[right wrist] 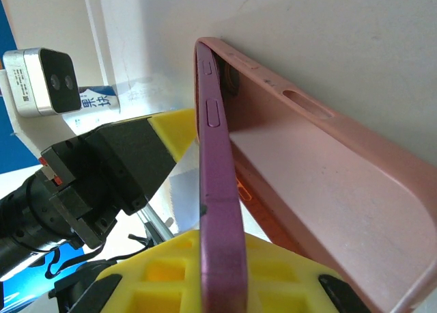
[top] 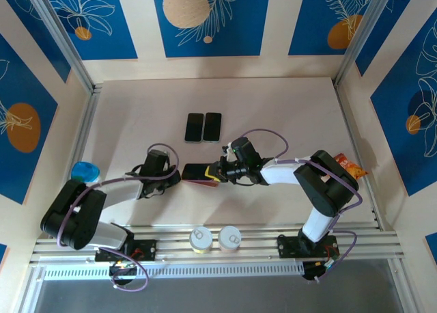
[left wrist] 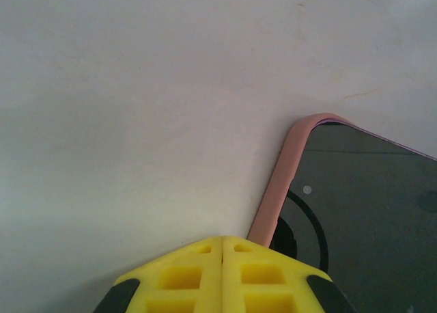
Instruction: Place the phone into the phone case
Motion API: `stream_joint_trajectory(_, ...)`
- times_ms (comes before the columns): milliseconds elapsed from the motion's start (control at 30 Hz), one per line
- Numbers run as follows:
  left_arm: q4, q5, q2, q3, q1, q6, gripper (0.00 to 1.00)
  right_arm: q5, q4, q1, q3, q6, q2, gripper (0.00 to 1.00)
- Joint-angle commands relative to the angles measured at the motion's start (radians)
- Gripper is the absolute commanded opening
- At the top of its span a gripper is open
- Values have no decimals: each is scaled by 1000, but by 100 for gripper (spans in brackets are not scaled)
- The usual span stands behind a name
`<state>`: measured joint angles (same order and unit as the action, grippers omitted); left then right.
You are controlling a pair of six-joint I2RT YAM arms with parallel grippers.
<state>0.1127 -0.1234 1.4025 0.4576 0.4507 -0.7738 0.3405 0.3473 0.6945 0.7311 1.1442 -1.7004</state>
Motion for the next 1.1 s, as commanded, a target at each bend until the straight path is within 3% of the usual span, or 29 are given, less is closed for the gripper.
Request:
stream_joint_trajectory(0,52,10,52,22,-2,38,0,-18,-80,3,-18,5,-27,0)
stream_joint_trajectory(367,42,-7,76,63,27,71,0,-6,-82,1,-7,3,-43,0)
stream_joint_trajectory(733,81,-3,67,35,142,-12,0,7,-65,1,-16,7,-71,0)
stream_joint_trajectory(1067,41,16,11,36,146,-10,0,-5,-137,3,-24,-26,-60,0)
